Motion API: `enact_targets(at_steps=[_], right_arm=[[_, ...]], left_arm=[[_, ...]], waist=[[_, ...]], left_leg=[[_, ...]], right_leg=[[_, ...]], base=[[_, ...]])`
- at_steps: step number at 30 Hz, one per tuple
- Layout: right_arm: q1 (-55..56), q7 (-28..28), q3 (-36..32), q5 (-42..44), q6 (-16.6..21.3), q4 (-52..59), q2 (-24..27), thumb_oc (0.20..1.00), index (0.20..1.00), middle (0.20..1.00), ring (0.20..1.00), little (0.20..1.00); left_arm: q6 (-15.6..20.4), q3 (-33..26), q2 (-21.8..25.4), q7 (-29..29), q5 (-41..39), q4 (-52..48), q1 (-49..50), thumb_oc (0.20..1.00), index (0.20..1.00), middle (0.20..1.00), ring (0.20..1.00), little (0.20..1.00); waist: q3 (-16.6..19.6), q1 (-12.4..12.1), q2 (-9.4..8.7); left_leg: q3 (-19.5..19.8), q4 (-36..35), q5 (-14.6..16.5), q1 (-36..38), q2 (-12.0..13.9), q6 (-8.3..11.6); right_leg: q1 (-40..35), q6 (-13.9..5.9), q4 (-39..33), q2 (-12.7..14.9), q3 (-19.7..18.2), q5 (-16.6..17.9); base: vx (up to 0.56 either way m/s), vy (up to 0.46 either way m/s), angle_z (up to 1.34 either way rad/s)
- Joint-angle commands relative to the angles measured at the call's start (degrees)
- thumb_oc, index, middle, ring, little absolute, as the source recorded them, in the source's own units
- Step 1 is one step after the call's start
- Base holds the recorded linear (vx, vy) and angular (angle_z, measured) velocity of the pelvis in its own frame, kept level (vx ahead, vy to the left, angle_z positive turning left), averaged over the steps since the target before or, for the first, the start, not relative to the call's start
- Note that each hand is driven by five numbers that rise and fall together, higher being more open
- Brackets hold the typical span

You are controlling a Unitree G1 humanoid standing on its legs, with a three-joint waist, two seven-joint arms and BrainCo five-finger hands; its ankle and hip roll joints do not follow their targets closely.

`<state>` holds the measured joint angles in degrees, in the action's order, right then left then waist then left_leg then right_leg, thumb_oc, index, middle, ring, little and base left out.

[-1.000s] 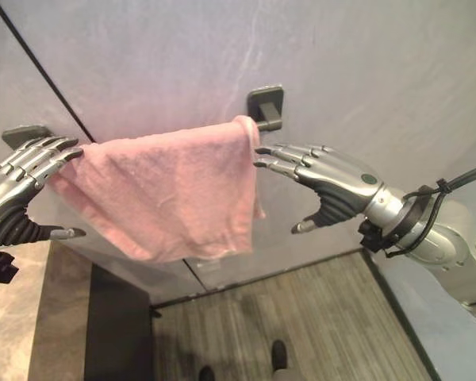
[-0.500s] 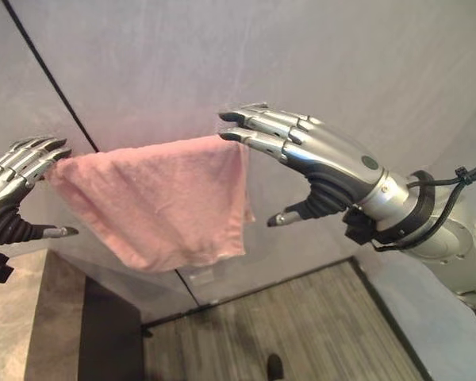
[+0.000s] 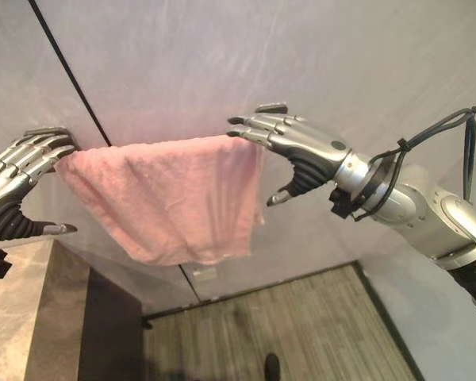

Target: Put brush and paste in cup on sink, flatten towel.

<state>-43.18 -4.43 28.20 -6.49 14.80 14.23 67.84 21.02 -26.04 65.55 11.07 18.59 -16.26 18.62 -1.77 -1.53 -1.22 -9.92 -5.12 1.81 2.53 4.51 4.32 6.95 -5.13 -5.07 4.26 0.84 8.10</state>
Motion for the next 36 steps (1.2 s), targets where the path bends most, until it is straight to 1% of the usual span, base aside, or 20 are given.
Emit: enact_targets(at_steps=[1,10,13,16,17,18,20,22,23,24,25,27,28,31,32,36], right_arm=[[-6.2,1.8,1.4,-1.2,-1.5,-1.9,0.6,1.000,1.000,1.000,1.000,1.000],[-7.0,1.5,2.6,-2.4,-2.2,-3.4,-0.4,1.000,1.000,1.000,1.000,1.000],[-8.0,0.7,4.1,-2.4,-2.4,-4.2,-1.0,1.000,1.000,1.000,1.000,1.000],[-10.7,-0.3,7.3,-3.0,-2.4,-5.1,-0.6,1.000,1.000,1.000,1.000,1.000],[-11.5,-0.6,8.1,-3.2,-2.4,-5.2,-0.1,1.000,1.000,1.000,1.000,1.000],[-12.5,-1.2,9.4,-3.8,-2.2,-5.0,0.9,1.000,1.000,1.000,1.000,1.000],[-12.8,-1.4,9.9,-4.1,-2.0,-4.6,1.5,1.000,1.000,1.000,1.000,1.000],[-12.8,-1.7,10.2,-5.0,-1.5,-3.5,3.6,1.000,1.000,1.000,1.000,1.000],[-12.7,-1.7,10.2,-5.0,-1.5,-3.5,3.6,1.000,1.000,1.000,1.000,1.000],[-13.0,-2.2,11.1,-6.1,-0.6,-2.0,5.9,1.000,1.000,1.000,1.000,1.000],[-13.1,-2.2,11.2,-6.1,-0.6,-2.0,5.8,1.000,1.000,1.000,1.000,1.000],[-13.6,-3.5,13.3,-7.8,0.7,0.1,10.0,1.000,1.000,1.000,1.000,1.000],[-13.9,-3.5,13.6,-7.8,0.7,0.1,10.0,1.000,1.000,1.000,1.000,1.000],[-15.3,-4.1,16.8,-9.9,2.0,1.2,13.4,1.000,1.000,1.000,1.000,1.000],[-15.2,-4.4,17.5,-10.0,2.2,1.2,14.8,1.000,1.000,1.000,1.000,1.000],[-13.8,-5.2,17.5,-10.6,2.1,0.5,16.3,1.000,1.000,1.000,1.000,1.000]], left_arm=[[-0.4,0.9,6.3,2.6,-0.5,0.7,-5.2,1.000,1.000,1.000,1.000,1.000],[-0.4,4.5,7.2,2.4,-0.7,0.0,-9.2,1.000,1.000,1.000,1.000,1.000],[-0.5,5.8,7.4,1.9,-0.8,-0.2,-9.8,1.000,1.000,1.000,1.000,1.000],[-0.6,7.1,8.5,1.2,-0.2,-0.4,-10.5,1.000,1.000,1.000,1.000,1.000],[-0.7,7.2,9.2,0.9,0.8,-0.4,-10.3,1.000,1.000,1.000,1.000,1.000],[-0.6,7.1,10.9,0.3,2.6,-0.7,-9.8,1.000,1.000,1.000,1.000,1.000],[-0.6,6.8,11.5,0.1,3.2,-0.8,-9.1,1.000,1.000,1.000,1.000,1.000],[-0.4,5.8,13.3,-0.6,5.0,-1.0,-7.5,1.000,1.000,1.000,1.000,1.000],[-0.4,5.5,13.3,-0.6,5.0,-1.0,-7.1,1.000,1.000,1.000,1.000,1.000],[-0.1,4.8,15.1,-1.3,6.4,-1.2,-5.5,1.000,1.000,1.000,1.000,1.000],[0.0,4.2,15.1,-1.3,6.4,-1.3,-4.9,1.000,1.000,1.000,1.000,1.000],[0.3,1.7,17.3,-2.2,7.8,-1.4,-1.0,1.000,1.000,1.000,1.000,1.000],[0.3,1.2,17.2,-2.2,7.8,-1.5,-0.5,1.000,1.000,1.000,1.000,1.000],[0.4,-1.6,18.6,-2.8,8.6,-1.4,3.2,1.000,1.000,1.000,1.000,1.000],[0.4,-3.2,18.5,-3.4,8.2,-1.6,4.9,1.000,1.000,1.000,1.000,1.000],[-0.1,-6.2,17.2,-4.7,7.0,-1.2,8.2,1.000,1.000,1.000,1.000,1.000]], waist=[[-1.1,0.4,-1.44],[-1.1,0.8,-0.64],[-1.2,0.7,-0.45],[-1.5,0.6,-0.26],[-1.5,0.6,-0.14],[-1.7,0.6,0.11],[-1.8,0.7,0.25],[-1.9,0.7,0.53],[-1.9,0.7,0.51],[-2.0,0.7,0.72],[-2.0,0.9,0.73],[-1.8,0.8,0.88],[-1.9,0.9,0.92],[-1.6,1.1,1.05],[-1.3,1.4,1.38],[-0.7,2.0,1.65]], left_leg=[[0.1,0.1,-1.8,-1.6,0.3,0.31],[0.6,0.1,-1.8,-1.8,0.4,0.57],[0.9,0.1,-1.8,-1.7,0.5,0.60],[0.9,0.1,-1.8,-1.7,0.5,0.70],[0.9,0.1,-1.8,-1.7,0.6,0.72],[0.9,0.1,-1.8,-1.8,0.6,0.75],[0.9,0.1,-1.9,-1.9,0.5,0.77],[1.0,0.1,-1.9,-2.0,0.6,0.82],[1.0,0.1,-1.9,-2.0,0.6,0.83],[1.0,0.1,-1.9,-2.0,0.5,0.87],[1.0,0.1,-1.9,-2.0,0.5,0.88],[1.2,0.1,-1.9,-1.8,0.6,0.90],[1.2,0.1,-1.8,-1.8,0.6,0.91],[1.4,0.1,-1.7,-1.3,0.7,0.98],[1.5,0.1,-1.7,-0.8,0.8,1.06],[1.7,0.1,-1.4,0.0,0.9,1.19]], right_leg=[[-2.8,-7.11,0.1,7.3,0.7,-1.9],[-2.9,-6.73,0.1,6.9,1.0,-2.5],[-3.2,-6.58,0.1,6.8,1.2,-2.7],[-3.3,-6.51,0.1,6.8,1.3,-2.8],[-3.2,-6.52,0.1,6.8,1.3,-2.8],[-3.1,-6.55,0.1,6.8,1.3,-2.8],[-3.0,-6.58,0.1,6.8,1.3,-2.8],[-2.9,-6.63,0.1,6.8,1.2,-2.8],[-2.9,-6.63,0.1,6.8,1.2,-2.8],[-3.0,-6.62,0.1,6.8,1.2,-2.9],[-3.0,-6.62,0.1,6.8,1.3,-2.9],[-3.3,-6.63,0.1,6.8,1.4,-3.1],[-3.3,-6.63,0.1,6.8,1.4,-3.2],[-4.1,-6.51,0.1,6.8,1.7,-3.6],[-4.7,-6.46,0.1,6.8,1.8,-3.8],[-5.7,-6.36,0.1,6.6,2.4,-4.2]], base=[[0.03,-0.027,0.06],[0.03,-0.022,0.06],[0.04,-0.025,0.02],[0.01,-0.007,0.00],[0.00,0.000,0.00],[0.00,0.000,0.00],[0.00,0.000,0.00],[0.00,0.000,0.00],[0.00,0.000,0.00],[0.00,0.000,0.00],[0.00,0.000,0.00],[0.00,0.000,0.00],[0.03,-0.016,0.02],[0.03,-0.017,0.01],[0.04,-0.023,0.01],[0.04,-0.024,0.01]])
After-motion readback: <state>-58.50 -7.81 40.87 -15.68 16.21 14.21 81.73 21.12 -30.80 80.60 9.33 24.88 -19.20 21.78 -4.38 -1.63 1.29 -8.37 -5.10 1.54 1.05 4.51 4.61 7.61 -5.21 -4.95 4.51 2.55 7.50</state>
